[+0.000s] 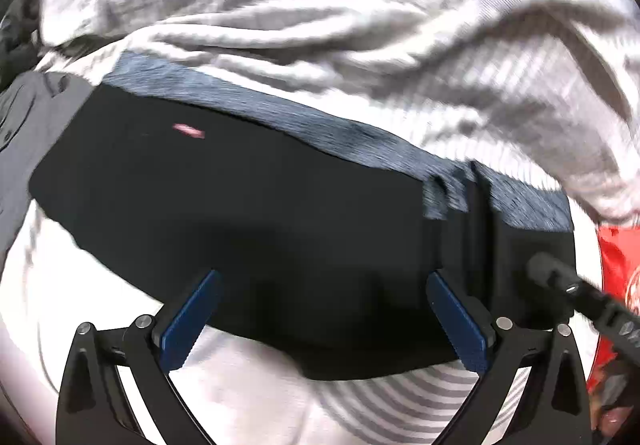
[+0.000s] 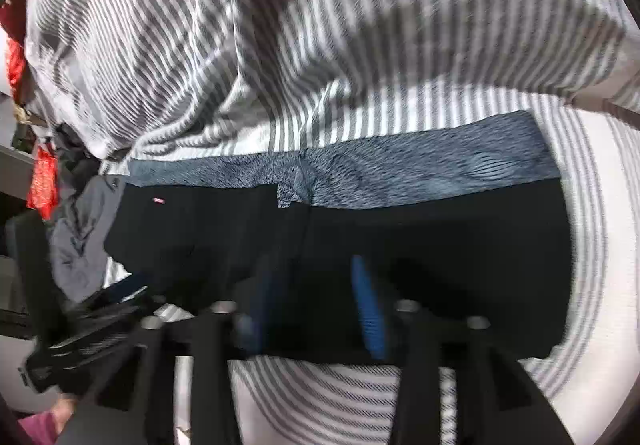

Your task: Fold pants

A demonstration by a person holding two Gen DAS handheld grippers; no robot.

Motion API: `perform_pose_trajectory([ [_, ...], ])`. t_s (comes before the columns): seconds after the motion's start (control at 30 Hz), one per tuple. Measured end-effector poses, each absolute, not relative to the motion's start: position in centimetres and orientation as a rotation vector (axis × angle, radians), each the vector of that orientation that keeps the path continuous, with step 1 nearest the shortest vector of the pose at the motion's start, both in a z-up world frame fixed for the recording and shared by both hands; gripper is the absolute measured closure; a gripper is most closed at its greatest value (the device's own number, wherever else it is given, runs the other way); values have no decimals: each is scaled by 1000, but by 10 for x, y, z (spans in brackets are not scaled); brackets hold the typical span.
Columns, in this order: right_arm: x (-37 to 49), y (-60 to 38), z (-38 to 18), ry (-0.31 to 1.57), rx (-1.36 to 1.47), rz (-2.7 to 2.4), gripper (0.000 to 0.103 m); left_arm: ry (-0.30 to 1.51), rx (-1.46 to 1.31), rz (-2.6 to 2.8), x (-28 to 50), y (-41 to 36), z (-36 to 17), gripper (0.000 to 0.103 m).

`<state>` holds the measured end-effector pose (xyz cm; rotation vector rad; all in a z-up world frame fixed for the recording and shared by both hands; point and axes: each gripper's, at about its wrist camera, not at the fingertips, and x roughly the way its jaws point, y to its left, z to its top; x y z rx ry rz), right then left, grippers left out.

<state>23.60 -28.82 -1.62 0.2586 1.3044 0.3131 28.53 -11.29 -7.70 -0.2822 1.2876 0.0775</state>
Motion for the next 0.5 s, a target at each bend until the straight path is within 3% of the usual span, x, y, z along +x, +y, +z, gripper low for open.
perform_pose_trajectory([
  [0.1,236,-276,-57,1387,192,277,30,1283,-344,114,280,-79,-78,0],
  [0.27,229,-255,-56,1358,21,320,24,1274,-458,191,262,-23,-81,0],
  [0.5,242,-231,-63,1411,-6,268,13,1283,-477,241,252,7,-86,0],
])
